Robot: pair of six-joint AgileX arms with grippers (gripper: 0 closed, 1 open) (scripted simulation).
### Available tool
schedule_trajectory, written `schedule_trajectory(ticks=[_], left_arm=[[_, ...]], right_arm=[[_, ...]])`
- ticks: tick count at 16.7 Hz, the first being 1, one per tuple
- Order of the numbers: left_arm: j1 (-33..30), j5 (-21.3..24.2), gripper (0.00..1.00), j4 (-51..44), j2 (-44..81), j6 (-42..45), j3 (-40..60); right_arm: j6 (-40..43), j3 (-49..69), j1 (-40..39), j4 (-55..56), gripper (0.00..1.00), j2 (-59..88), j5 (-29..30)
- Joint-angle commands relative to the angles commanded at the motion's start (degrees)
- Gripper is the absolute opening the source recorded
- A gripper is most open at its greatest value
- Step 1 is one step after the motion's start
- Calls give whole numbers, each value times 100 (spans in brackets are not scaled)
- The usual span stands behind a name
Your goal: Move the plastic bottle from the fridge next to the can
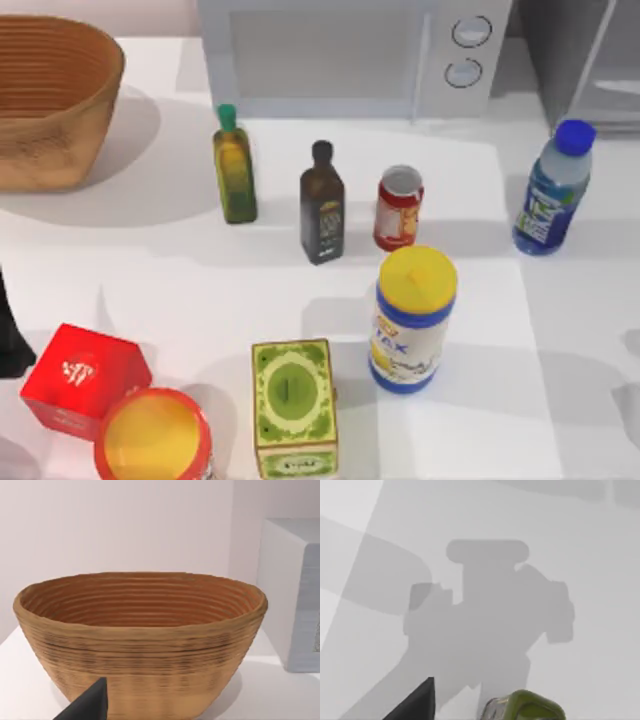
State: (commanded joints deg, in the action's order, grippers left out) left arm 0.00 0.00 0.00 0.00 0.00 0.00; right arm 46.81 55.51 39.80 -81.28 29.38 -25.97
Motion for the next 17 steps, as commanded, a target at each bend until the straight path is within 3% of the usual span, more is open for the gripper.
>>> schedule_trajectory(ticks=[5,9,13,17], left_arm=[[0,0,100,0,0,0,0],[0,0,100,0,0,0,0],[0,0,100,0,0,0,0],[0,0,100,0,0,0,0]], right_arm=[[3553,931,2867,-73,100,3333,-1330],[5634,1549,4835,-215,100,5617,-2135],[6789,1959,6051,-349,100,7026,-2648],[7100,2117,6396,-428,100,7506,-2828]])
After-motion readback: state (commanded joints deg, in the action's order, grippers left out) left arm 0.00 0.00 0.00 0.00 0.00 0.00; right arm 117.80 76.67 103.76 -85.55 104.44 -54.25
